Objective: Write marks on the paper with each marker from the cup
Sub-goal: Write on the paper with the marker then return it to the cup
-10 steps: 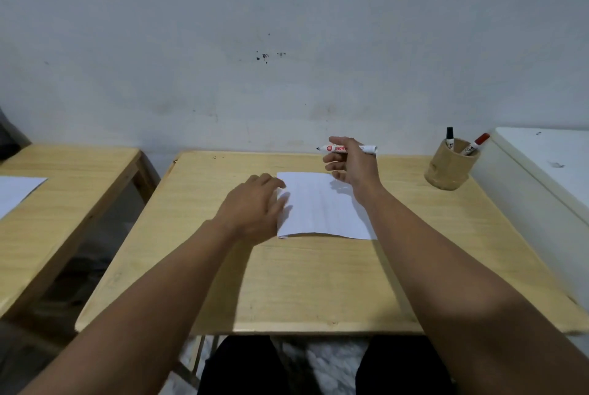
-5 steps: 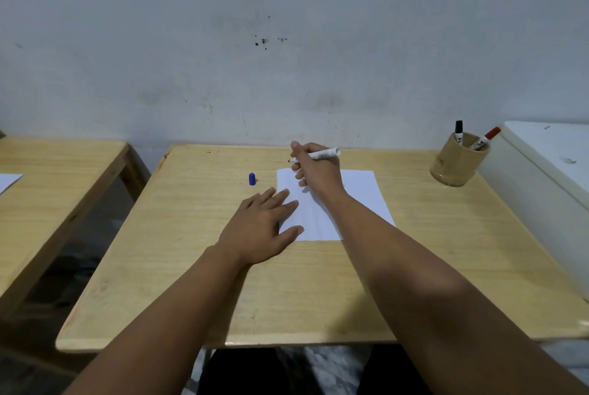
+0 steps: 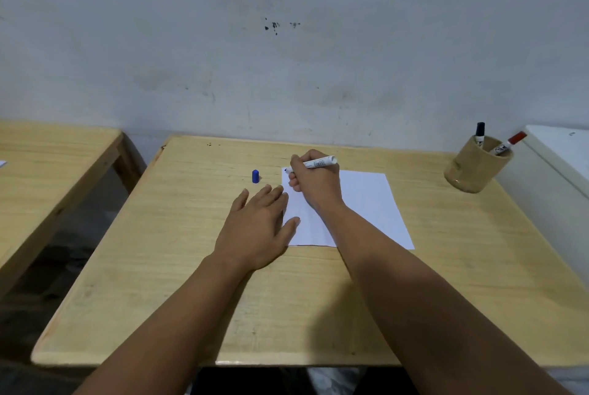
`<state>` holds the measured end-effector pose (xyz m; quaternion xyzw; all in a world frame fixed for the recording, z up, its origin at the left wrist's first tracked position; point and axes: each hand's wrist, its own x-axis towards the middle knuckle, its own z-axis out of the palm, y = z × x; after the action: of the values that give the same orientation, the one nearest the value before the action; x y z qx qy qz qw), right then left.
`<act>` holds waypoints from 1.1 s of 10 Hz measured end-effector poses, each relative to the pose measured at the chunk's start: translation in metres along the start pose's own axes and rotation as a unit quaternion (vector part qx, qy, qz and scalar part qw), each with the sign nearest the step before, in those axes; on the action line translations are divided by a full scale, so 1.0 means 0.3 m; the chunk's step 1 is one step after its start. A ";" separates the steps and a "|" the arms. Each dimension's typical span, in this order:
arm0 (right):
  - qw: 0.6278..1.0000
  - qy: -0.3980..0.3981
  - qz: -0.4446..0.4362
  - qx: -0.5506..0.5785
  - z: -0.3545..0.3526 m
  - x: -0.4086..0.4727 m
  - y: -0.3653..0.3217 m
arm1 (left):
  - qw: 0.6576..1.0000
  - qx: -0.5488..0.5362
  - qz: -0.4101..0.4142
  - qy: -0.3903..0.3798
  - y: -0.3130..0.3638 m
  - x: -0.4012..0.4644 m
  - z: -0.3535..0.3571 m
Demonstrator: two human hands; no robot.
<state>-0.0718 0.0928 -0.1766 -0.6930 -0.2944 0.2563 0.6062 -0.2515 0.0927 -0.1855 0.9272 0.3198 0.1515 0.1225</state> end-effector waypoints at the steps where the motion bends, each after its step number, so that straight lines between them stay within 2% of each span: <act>1: 1.000 -0.006 -0.006 -0.005 0.003 0.007 0.012 | 1.000 0.021 -0.004 -0.001 0.001 0.000 0.000; 8: 0.996 -0.001 -0.035 -0.076 0.014 -0.004 0.001 | 1.000 0.023 -0.004 -0.002 -0.001 0.001 0.005; 10: 1.000 -0.004 -0.009 -0.012 0.002 -0.020 -0.011 | 1.000 0.029 -0.001 -0.003 -0.004 0.004 0.008; 11: 0.999 0.020 -0.014 0.024 -0.016 -0.035 -0.048 | 1.000 0.028 -0.004 -0.006 -0.002 -0.002 0.006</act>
<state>-0.0772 0.0832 -0.1616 -0.6790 -0.2861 0.2405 0.6319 -0.2515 0.0925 -0.1875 0.9297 0.3273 0.1368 0.0993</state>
